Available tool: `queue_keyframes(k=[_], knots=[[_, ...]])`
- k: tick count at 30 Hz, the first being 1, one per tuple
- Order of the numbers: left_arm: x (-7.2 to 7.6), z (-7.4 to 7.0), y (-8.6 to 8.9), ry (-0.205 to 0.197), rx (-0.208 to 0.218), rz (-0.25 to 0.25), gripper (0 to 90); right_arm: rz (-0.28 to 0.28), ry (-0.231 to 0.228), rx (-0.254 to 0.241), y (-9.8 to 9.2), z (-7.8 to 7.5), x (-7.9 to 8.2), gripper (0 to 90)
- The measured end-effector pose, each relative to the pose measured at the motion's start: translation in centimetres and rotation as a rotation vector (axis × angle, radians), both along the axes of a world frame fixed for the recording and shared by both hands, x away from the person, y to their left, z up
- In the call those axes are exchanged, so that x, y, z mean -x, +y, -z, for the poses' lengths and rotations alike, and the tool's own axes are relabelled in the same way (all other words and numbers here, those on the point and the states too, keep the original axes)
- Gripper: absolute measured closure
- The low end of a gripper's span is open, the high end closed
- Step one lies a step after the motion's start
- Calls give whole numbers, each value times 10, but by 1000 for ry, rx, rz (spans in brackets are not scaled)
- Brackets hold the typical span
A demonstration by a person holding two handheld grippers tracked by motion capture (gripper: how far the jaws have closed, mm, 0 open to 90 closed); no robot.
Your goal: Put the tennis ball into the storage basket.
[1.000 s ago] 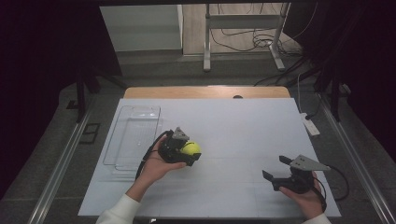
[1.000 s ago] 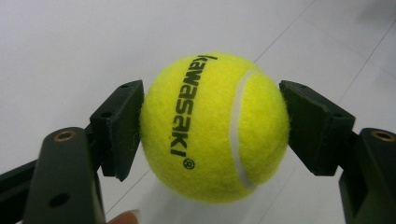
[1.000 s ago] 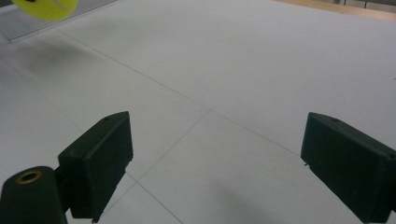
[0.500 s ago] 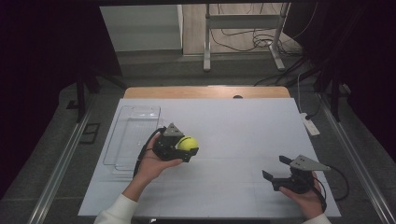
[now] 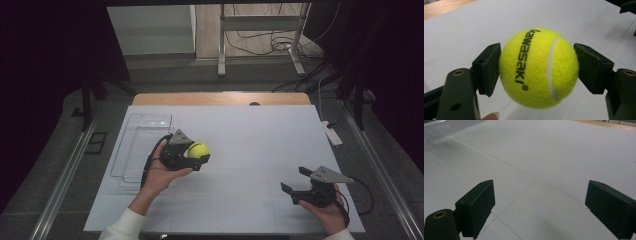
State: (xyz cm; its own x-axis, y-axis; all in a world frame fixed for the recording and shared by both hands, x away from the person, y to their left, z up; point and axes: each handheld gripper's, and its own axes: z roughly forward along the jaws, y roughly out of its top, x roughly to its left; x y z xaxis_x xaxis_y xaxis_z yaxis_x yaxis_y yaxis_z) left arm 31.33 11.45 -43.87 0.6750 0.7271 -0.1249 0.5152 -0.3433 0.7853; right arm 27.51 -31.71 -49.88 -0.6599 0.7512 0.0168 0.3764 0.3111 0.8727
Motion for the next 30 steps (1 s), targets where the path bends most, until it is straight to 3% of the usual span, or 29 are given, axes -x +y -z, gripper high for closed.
queue_keyframes(k=[21,30], knots=[[5,-16,18,-66,86,-54,270,0,-1,1,0,0,0,97],[6,-21,24,-86,105,-71,270,-1,1,2,0,0,0,97]])
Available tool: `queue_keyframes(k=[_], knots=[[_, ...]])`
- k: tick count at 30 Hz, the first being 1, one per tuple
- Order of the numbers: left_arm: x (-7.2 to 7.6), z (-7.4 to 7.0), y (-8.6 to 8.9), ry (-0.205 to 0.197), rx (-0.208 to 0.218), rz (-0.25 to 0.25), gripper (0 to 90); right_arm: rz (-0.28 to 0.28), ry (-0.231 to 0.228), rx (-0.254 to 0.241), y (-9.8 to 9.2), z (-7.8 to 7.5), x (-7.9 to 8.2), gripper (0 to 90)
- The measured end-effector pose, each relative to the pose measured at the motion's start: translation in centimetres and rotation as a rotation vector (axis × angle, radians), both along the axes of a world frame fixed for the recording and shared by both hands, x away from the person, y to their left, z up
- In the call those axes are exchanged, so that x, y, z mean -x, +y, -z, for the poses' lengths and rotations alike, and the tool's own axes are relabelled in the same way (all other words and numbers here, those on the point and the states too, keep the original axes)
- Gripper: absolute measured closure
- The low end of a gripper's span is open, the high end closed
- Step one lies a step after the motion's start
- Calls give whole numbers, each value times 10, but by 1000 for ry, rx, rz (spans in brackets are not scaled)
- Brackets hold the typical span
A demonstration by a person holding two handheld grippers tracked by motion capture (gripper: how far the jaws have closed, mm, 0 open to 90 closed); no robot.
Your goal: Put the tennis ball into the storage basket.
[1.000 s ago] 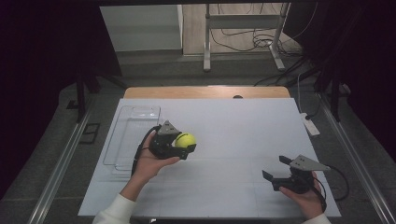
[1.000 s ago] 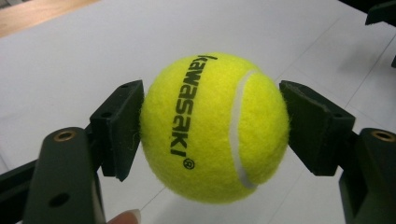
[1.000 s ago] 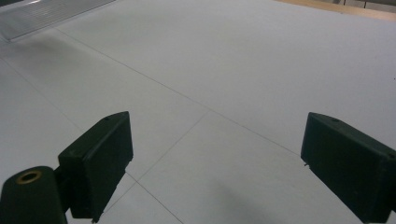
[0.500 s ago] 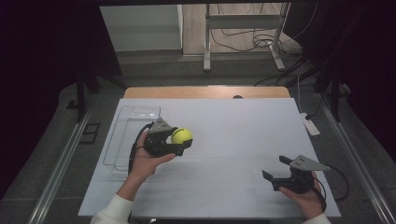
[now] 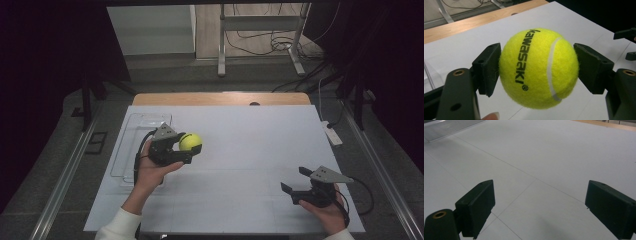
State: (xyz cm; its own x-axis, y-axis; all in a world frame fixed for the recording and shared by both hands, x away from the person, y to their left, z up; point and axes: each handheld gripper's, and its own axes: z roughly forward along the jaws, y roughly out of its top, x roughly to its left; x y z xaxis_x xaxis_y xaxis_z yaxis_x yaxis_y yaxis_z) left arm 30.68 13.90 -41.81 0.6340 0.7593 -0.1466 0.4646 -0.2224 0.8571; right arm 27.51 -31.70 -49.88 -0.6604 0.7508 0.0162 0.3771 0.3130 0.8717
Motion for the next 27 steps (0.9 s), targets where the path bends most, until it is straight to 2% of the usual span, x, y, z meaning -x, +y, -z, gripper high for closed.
queue_keyframes(k=[27], knots=[[7,-16,20,-63,56,-55,270,3,0,3,0,0,0,98]])
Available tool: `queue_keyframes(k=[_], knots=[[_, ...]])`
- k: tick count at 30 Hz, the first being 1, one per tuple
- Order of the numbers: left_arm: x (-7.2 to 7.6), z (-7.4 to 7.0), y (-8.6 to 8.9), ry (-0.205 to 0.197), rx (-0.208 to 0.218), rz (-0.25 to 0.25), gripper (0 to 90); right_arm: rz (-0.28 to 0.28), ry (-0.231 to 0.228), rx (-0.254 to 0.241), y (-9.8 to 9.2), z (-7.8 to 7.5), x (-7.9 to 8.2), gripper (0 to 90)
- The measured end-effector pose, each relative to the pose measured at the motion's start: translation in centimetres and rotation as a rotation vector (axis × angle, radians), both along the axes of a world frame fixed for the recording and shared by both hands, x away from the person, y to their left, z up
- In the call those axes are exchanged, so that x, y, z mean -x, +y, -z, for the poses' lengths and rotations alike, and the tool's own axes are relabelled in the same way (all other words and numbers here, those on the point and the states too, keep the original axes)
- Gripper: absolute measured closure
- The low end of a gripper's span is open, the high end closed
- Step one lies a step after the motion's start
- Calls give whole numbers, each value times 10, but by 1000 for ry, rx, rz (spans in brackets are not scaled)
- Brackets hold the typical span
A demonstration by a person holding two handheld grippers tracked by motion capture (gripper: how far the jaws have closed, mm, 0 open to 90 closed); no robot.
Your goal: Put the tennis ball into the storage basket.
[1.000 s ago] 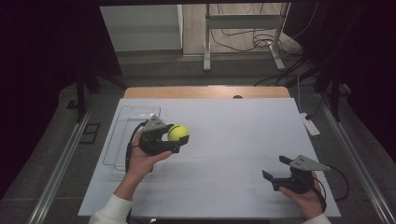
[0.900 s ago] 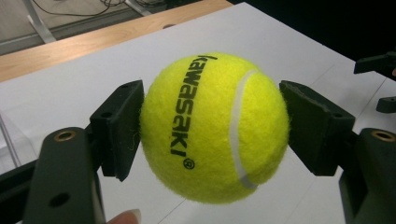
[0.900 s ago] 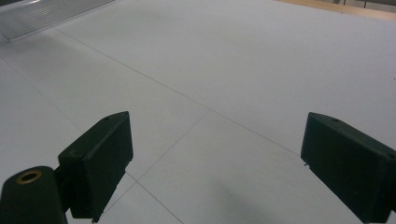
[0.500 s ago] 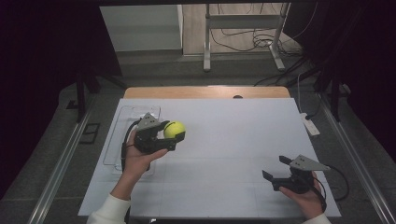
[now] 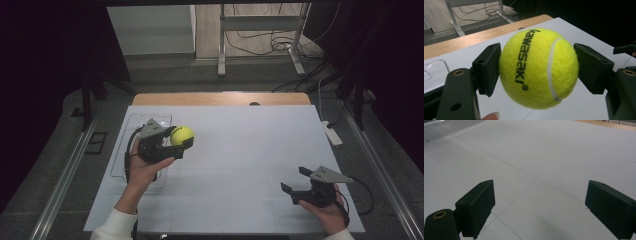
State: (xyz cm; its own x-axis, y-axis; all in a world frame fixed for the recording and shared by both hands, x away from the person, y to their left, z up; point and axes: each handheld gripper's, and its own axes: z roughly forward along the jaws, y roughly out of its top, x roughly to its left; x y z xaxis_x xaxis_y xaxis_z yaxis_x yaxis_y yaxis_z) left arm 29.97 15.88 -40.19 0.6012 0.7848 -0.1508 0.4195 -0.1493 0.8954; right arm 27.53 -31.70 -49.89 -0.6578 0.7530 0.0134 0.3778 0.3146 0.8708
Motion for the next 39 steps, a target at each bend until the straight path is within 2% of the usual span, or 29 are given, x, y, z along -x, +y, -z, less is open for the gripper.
queue_keyframes(k=[19,39], knots=[[1,-3,6,-20,9,-24,270,-1,0,-3,0,0,0,98],[-15,-1,12,-12,7,-55,270,5,5,0,0,1,0,98]])
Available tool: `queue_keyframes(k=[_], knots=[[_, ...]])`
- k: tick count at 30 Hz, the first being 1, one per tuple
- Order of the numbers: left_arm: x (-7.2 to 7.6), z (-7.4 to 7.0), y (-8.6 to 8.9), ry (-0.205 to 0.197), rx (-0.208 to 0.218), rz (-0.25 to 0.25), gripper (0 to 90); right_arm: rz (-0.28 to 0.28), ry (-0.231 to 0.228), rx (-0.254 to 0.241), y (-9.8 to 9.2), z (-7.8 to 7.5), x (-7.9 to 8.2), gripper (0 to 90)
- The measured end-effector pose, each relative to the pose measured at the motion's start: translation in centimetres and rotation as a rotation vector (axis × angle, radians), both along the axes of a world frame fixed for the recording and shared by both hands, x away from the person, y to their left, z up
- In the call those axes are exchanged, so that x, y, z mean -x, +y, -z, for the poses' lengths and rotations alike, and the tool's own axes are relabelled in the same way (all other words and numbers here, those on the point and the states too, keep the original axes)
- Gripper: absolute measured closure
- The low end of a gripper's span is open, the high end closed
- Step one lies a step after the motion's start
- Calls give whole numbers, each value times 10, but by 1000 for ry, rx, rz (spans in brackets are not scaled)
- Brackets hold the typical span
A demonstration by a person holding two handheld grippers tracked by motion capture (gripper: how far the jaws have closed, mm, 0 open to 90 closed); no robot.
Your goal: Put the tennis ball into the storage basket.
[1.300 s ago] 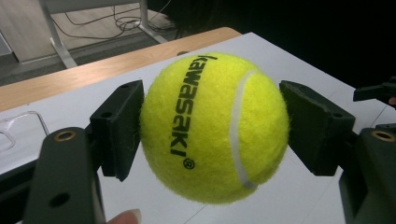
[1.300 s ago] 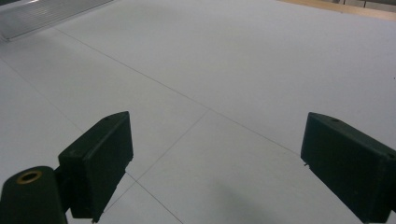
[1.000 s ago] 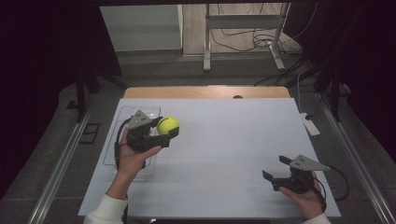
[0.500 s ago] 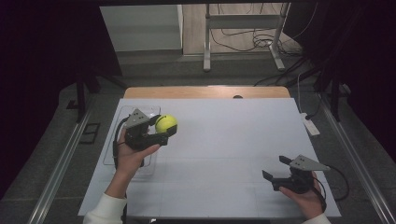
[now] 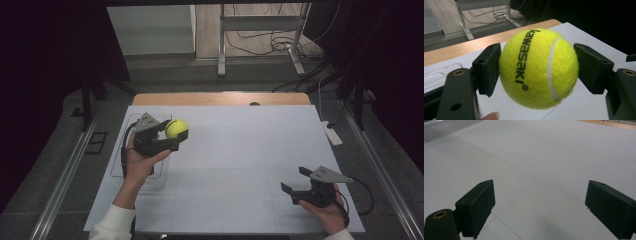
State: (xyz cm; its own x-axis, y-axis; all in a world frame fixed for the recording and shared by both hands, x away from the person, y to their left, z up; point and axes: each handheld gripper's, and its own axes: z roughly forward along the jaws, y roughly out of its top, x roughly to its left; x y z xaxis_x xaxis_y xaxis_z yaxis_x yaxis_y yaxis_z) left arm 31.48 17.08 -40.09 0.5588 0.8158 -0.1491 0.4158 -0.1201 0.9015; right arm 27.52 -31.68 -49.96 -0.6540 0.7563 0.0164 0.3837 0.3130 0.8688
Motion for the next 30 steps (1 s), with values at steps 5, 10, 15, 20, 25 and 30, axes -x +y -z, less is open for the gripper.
queue_keyframes(k=[5,10,15,20,25,30], knots=[[-3,1,4,2,2,-11,270,0,1,-1,0,0,0,98],[-7,1,7,4,8,-21,270,3,3,3,0,1,0,98],[-11,1,10,5,10,-28,270,1,8,-16,0,0,0,98],[-16,2,12,8,11,-39,270,3,10,-12,0,1,0,98],[-21,3,15,10,10,-51,270,3,12,-15,-1,1,0,99],[-23,4,17,13,12,-61,270,4,11,-11,-1,1,0,99]])
